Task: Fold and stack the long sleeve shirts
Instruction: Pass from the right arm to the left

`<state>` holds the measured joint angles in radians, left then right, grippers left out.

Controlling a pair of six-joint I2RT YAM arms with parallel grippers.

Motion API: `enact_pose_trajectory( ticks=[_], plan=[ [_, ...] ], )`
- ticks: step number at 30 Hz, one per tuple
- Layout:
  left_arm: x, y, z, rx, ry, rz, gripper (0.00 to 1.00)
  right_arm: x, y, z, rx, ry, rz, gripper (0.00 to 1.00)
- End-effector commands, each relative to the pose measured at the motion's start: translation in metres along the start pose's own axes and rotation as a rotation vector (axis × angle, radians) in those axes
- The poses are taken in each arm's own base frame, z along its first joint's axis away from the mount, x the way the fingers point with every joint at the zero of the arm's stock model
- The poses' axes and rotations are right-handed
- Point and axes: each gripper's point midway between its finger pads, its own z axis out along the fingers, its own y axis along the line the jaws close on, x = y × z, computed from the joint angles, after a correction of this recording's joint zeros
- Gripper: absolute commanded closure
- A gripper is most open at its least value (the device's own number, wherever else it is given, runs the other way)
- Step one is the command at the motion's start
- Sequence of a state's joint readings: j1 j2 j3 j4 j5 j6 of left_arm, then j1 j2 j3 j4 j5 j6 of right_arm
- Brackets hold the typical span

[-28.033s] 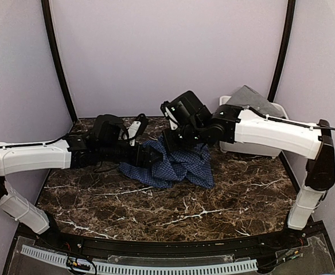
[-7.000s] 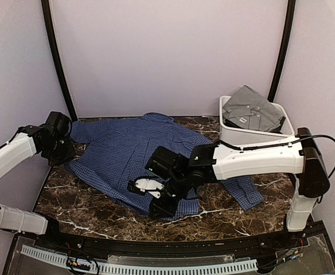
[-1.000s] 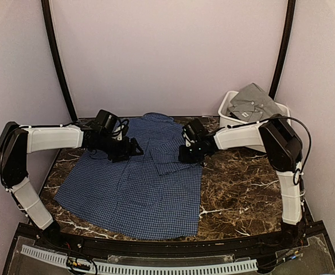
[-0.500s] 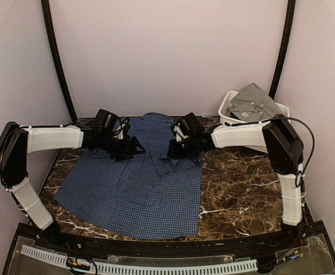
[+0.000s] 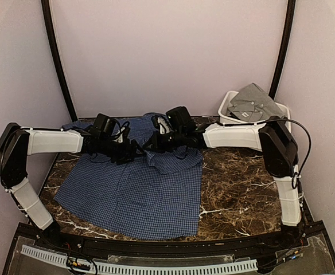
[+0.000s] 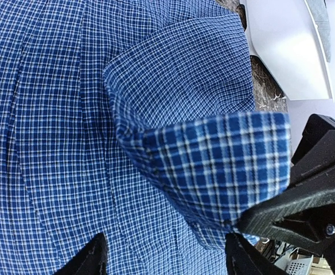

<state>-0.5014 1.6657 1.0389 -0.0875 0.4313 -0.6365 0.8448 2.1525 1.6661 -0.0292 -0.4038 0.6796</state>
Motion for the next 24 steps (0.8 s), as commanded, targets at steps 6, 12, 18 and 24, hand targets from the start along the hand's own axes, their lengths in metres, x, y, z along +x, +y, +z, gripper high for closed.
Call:
enact_pose_trajectory(
  ticks=[6,12,18,24],
  plan=[
    [-0.006,-0.029,-0.015,0.141,-0.059,0.048,0.3,0.002,0.009,0.017,-0.098,0.011,0.058,1.0],
    [-0.004,-0.027,-0.012,0.143,-0.047,0.054,0.29,0.001,0.016,0.019,-0.147,0.015,0.084,1.0],
    [-0.003,-0.019,-0.002,0.122,-0.038,0.035,0.36,-0.004,0.025,0.017,-0.18,0.009,0.092,1.0],
    [-0.004,-0.026,0.005,0.126,-0.026,0.045,0.39,-0.003,0.026,0.017,-0.191,0.009,0.107,1.0]
  ],
)
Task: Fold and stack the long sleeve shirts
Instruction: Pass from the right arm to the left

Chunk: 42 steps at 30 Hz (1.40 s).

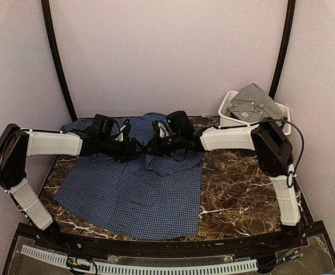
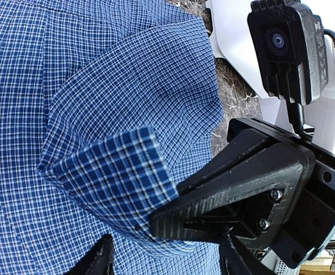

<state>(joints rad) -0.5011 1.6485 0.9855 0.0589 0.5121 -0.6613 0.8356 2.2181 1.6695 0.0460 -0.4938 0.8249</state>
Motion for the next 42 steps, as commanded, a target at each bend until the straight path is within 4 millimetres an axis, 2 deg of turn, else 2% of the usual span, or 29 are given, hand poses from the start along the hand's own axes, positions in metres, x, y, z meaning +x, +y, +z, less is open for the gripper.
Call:
enact_pose_trajectory(
  ticks=[1,9,13,17,26,28,31,32,33,34,36,39,42],
  plan=[
    [0.0,-0.006,0.008,0.001,0.008,0.02,0.39,-0.01,0.033,0.002,-0.119,-0.027,-0.04,1.0],
    [0.011,-0.006,-0.006,0.014,-0.02,0.032,0.39,-0.012,0.024,-0.003,-0.108,-0.028,-0.032,1.0],
    [0.011,-0.01,-0.009,0.037,-0.031,0.04,0.39,-0.014,0.027,-0.004,-0.122,-0.026,-0.023,1.0],
    [0.009,-0.011,-0.006,0.04,-0.032,0.043,0.39,-0.012,0.029,-0.003,-0.13,-0.015,-0.014,1.0],
    [-0.009,-0.014,0.008,0.03,-0.051,0.061,0.38,-0.008,0.034,-0.006,-0.136,-0.007,-0.009,1.0],
    [-0.011,-0.014,0.01,0.029,-0.05,0.061,0.41,-0.009,0.032,-0.008,-0.127,-0.009,-0.014,1.0],
    [-0.013,-0.012,0.012,0.021,-0.05,0.06,0.54,-0.009,0.031,-0.008,-0.115,-0.007,-0.024,0.98],
    [-0.013,-0.01,0.012,0.012,-0.053,0.055,0.64,-0.008,0.029,-0.008,-0.106,-0.005,-0.028,0.96],
    [-0.014,-0.01,0.012,0.007,-0.056,0.054,0.7,-0.009,0.028,-0.009,-0.09,-0.009,-0.037,0.92],
    [-0.015,-0.007,0.012,-0.006,-0.062,0.051,0.8,-0.01,0.025,-0.011,-0.07,-0.015,-0.047,0.86],
    [-0.018,-0.003,0.012,-0.036,-0.078,0.046,0.92,-0.016,0.017,-0.021,-0.01,-0.041,-0.076,0.71],
    [-0.026,0.003,0.01,-0.087,-0.102,0.039,1.0,-0.027,-0.001,-0.046,0.084,-0.086,-0.098,0.53],
    [-0.035,0.01,0.006,-0.15,-0.129,0.04,1.0,-0.037,-0.023,-0.081,0.202,-0.145,-0.115,0.42]
  ],
)
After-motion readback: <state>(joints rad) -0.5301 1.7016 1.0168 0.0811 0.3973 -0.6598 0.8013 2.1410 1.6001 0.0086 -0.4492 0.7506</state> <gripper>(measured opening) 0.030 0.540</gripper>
